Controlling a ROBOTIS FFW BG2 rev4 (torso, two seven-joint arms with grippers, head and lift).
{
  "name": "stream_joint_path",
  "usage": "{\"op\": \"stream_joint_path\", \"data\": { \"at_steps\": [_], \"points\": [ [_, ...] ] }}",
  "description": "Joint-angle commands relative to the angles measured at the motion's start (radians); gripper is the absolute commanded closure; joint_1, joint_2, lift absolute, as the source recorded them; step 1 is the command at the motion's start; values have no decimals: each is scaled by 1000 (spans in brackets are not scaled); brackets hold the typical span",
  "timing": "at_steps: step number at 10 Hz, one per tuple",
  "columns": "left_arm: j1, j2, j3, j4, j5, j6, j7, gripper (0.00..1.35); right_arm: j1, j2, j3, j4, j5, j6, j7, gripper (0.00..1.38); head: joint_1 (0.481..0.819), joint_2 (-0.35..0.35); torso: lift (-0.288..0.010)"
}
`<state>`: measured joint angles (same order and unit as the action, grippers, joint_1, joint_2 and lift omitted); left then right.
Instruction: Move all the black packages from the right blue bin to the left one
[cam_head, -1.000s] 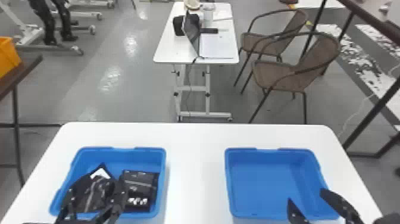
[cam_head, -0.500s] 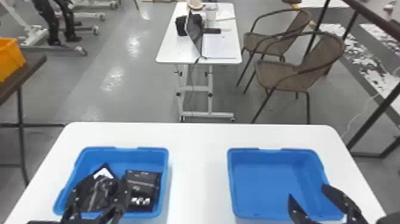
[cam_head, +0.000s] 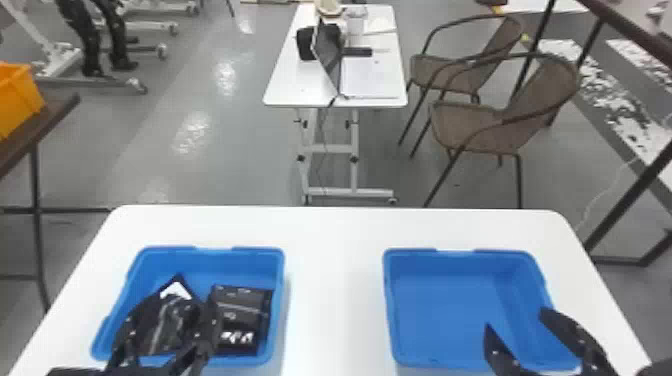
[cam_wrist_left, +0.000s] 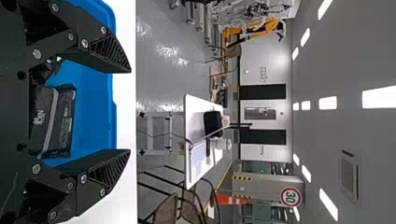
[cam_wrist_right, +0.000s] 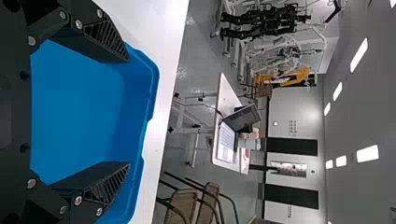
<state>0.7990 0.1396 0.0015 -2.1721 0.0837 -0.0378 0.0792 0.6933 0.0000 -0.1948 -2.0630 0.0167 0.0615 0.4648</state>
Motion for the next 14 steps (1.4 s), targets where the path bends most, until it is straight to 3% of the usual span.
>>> {"op": "stream_joint_path", "data": {
  "at_steps": [1, 14],
  "points": [
    [-1, 3, 0, 0, 2, 2, -1, 456, 2, 1, 0, 3, -3, -5, 0, 252, 695, 16, -40],
    [-15, 14, 2, 5, 13, 12, -19, 452, -3, 1, 0, -8, 25, 15, -2, 254, 695, 11, -40]
  ]
}}
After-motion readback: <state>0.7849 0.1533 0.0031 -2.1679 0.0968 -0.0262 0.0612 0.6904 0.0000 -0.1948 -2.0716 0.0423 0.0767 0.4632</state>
